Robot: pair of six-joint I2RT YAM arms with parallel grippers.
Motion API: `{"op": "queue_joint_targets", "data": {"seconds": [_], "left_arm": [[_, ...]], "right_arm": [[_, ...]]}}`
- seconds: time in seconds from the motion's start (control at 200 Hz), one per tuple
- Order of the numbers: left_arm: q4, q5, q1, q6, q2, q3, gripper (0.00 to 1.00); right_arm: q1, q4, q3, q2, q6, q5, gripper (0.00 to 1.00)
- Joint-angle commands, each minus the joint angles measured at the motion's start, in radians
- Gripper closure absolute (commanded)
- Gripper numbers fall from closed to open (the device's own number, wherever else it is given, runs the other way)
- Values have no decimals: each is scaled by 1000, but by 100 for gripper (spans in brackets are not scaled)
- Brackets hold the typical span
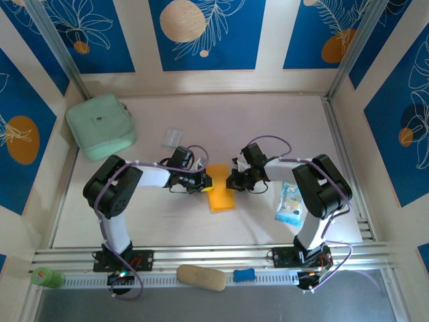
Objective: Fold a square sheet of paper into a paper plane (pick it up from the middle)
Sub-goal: First fold the square sheet of paper in half at the center of the table.
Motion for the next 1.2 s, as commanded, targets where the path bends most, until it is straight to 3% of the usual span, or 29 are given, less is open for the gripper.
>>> {"op": "queue_joint_targets", "data": {"seconds": [0.0,0.19,0.39,0.75,1.19], "left_arm": [[-117,-65,-7,95,32,-16,100],[-250,-162,-7,185,16,-9,100],[-263,-127,-13,161,-97,39,100],[-61,-19,-79,3,-67,3,100],[-194,-133,-77,135,-59,-88,100]], "right_arm": [[3,-109,-48,24,4,96,100],[5,-105,-53,20,7,99,100],[4,-103,-54,13,9,106,100],[3,-106,-54,13,9,105,100],[3,-105,-60,10,9,108,100]]}}
